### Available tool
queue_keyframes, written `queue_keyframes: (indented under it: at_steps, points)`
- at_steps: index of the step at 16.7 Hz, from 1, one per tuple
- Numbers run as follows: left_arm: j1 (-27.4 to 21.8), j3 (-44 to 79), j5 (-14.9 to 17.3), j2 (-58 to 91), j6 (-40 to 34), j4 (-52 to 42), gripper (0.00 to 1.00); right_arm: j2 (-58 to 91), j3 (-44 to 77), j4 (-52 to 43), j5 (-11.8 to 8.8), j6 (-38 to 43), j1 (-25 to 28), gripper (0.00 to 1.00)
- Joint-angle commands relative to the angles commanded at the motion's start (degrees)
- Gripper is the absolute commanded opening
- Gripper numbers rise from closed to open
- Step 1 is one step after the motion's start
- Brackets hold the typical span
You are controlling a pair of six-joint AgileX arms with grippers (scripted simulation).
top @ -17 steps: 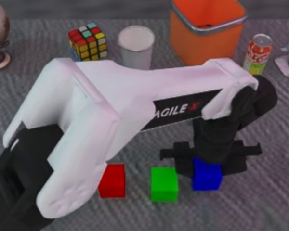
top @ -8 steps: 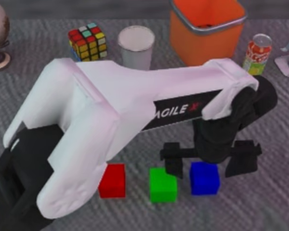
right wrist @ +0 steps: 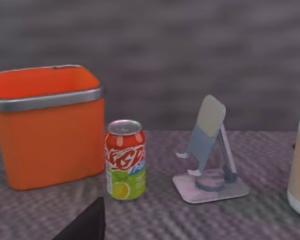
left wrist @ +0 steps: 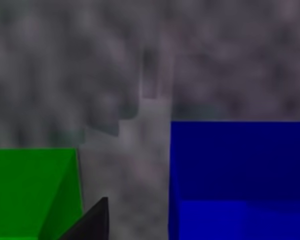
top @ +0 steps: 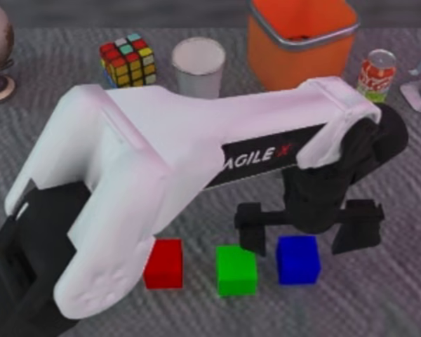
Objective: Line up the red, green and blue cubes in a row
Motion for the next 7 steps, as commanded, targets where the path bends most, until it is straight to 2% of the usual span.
queue_keyframes:
  at_steps: [4,7]
  points:
    - [0.65,7.61,0.03,-0.93,-0.13,-9.23,1.0,0.0,0.0,0.0,0.0,0.0,0.0,1.0]
    - [0.95,10.55,0.05,-1.62,-0.03,-12.24,1.0,0.0,0.0,0.0,0.0,0.0,0.0,1.0]
